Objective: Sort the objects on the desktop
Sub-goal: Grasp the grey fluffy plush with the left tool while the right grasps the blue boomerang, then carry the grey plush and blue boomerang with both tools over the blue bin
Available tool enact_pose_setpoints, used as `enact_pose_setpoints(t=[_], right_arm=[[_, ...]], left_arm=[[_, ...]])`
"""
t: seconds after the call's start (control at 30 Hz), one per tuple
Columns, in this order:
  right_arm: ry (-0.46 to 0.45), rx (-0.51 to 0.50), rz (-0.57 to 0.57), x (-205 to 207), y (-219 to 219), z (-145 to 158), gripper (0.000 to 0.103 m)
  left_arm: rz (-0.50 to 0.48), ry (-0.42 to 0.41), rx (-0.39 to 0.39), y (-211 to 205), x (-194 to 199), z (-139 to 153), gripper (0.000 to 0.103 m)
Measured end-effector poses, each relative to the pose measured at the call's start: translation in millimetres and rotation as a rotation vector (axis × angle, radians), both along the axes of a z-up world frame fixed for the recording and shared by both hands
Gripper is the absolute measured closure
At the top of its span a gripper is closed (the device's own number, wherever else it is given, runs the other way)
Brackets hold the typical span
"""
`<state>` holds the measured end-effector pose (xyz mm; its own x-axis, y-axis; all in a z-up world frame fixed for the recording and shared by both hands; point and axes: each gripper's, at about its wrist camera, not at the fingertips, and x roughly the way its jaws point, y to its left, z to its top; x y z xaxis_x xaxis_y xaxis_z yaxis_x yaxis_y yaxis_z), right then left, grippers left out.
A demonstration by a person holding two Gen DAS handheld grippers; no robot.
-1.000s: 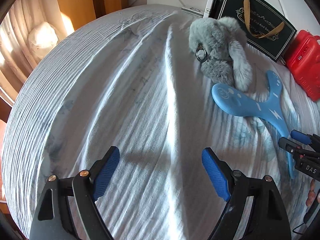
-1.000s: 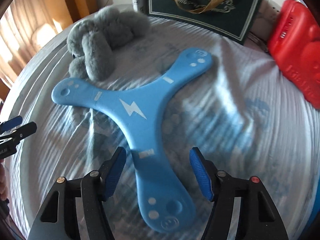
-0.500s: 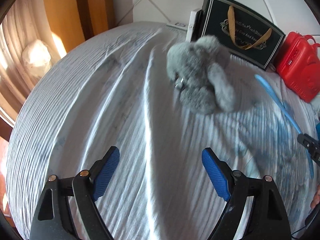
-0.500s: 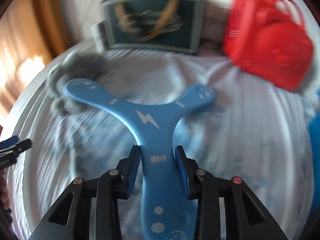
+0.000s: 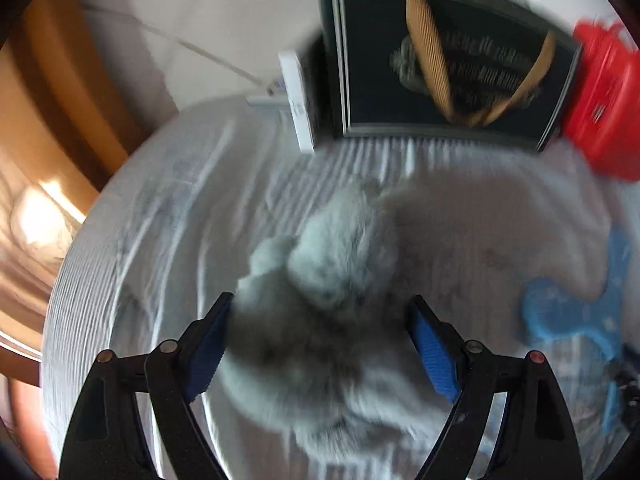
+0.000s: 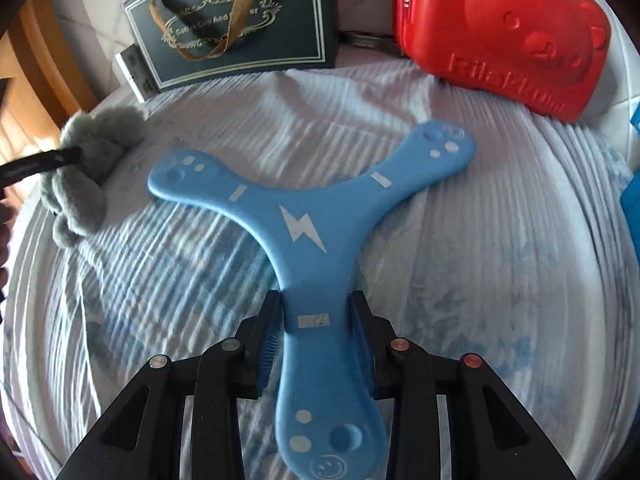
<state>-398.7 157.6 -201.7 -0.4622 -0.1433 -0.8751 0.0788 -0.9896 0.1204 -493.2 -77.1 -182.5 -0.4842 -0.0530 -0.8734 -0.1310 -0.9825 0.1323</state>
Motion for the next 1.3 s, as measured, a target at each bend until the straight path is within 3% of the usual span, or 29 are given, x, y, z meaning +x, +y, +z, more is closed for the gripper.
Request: enact_pose_setpoints(t=[0.07,0.1,0.17,0.2,0.23,0.27,0.3,0.37,0.43,0.47,0.6,0.87,0.97,1.1,1.3], right_arm=[[-0.010,-0.015,-0.006,-1.9,4.8,-0.3,0.048],[-0.015,-0.023,-0.008,0.1,5.1,-0.3,0.042],[-0.026,-0.034,-0.001,1.4,6.9,-1.9,0.040],[-0.029,-0.036,0.002,2.9,7.3,-2.6,0.038],[-0.030,-0.037,0.006,2.4,5.8,-3.4,0.034],[-0.036,-0.030,0.014,2.0,3.9,-3.5,0.034],[-0.038,-0.023,0.019,2.1,3.0,-3.7,0.034],[-0.043,-0.006,0.039,2.0,-0.1,-3.8,0.035],[-0.036,0.031,0.061,0.5,-3.4,-3.9,0.056],[-0.034,0.035,0.070,-1.4,-4.6,-3.4,0.059],[-0.018,0.087,0.102,-10.4,-14.4,-4.9,0.061],[0.027,0.082,0.098,-16.1,-17.9,-5.4,0.062],[0.026,0.081,0.067,-10.7,-15.8,-0.7,0.063],[0.080,0.038,0.072,7.3,-17.5,23.2,0.063],[0.197,0.054,0.095,33.6,-22.0,71.6,0.063]], left_arm=[[-0.018,-0.075,-0.025,3.6,-11.9,-14.6,0.018],[-0.012,-0.116,-0.039,3.5,-18.7,-24.2,0.013],[0.010,-0.121,0.032,-4.3,-23.7,-25.5,0.014],[0.028,-0.136,0.084,-10.3,-24.9,-25.2,0.030],[0.056,-0.140,0.139,-17.3,-23.9,-23.5,0.035],[0.080,-0.133,0.145,-21.8,-20.2,-20.8,0.046],[0.093,-0.135,0.146,-25.2,-13.2,-19.1,0.048],[0.097,-0.115,0.149,-28.4,6.7,-13.1,0.050],[0.090,-0.082,0.127,-26.5,35.2,-4.0,0.052],[0.088,-0.065,0.118,-25.3,52.2,0.4,0.052],[0.113,-0.057,0.157,-28.7,98.7,0.2,0.052],[0.180,-0.014,0.117,-25.8,97.7,-14.0,0.056],[0.195,0.038,0.111,-19.7,105.2,-1.6,0.060],[0.181,0.082,0.131,-9.9,121.4,15.6,0.060],[0.164,0.124,0.158,-5.6,154.0,44.8,0.061]])
